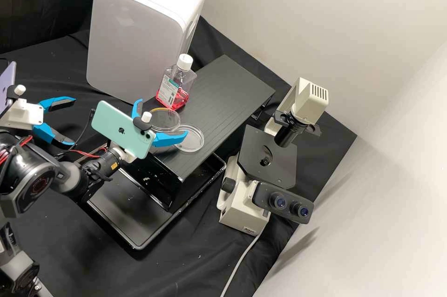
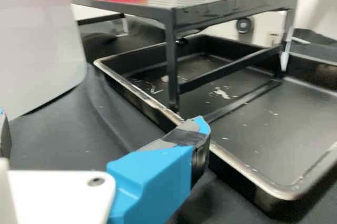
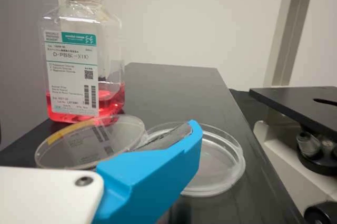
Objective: Remove the lid from the petri dish
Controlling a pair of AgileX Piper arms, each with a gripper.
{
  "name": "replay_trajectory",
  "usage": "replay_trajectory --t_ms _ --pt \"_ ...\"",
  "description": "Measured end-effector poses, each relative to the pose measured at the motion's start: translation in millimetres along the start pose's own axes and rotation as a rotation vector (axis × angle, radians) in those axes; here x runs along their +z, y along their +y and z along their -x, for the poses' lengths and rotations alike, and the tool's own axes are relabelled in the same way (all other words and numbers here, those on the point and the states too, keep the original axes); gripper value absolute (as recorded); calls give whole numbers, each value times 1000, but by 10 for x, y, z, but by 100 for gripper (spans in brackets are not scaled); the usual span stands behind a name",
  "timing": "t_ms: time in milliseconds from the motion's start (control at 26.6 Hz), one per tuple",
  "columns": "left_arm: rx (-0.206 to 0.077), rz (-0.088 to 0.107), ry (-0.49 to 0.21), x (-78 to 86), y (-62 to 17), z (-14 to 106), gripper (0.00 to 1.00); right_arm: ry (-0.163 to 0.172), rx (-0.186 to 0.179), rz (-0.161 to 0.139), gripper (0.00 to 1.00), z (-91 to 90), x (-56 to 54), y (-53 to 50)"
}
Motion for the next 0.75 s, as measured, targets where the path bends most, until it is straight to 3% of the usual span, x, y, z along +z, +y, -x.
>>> replay_trajectory --t_ms 263,414,564,752 --pt "21 -1 -2 28 49 76 100 41 43 0 100 182 -58 73" --pt "21 -5 -13 39 53 78 100 34 69 -11 100 263 -73 99" --pt "21 -5 -13 39 53 78 100 9 112 -40 100 337 -65 130" --pt "21 -5 -13 39 53 78 100 2 108 -105 100 413 -28 136"
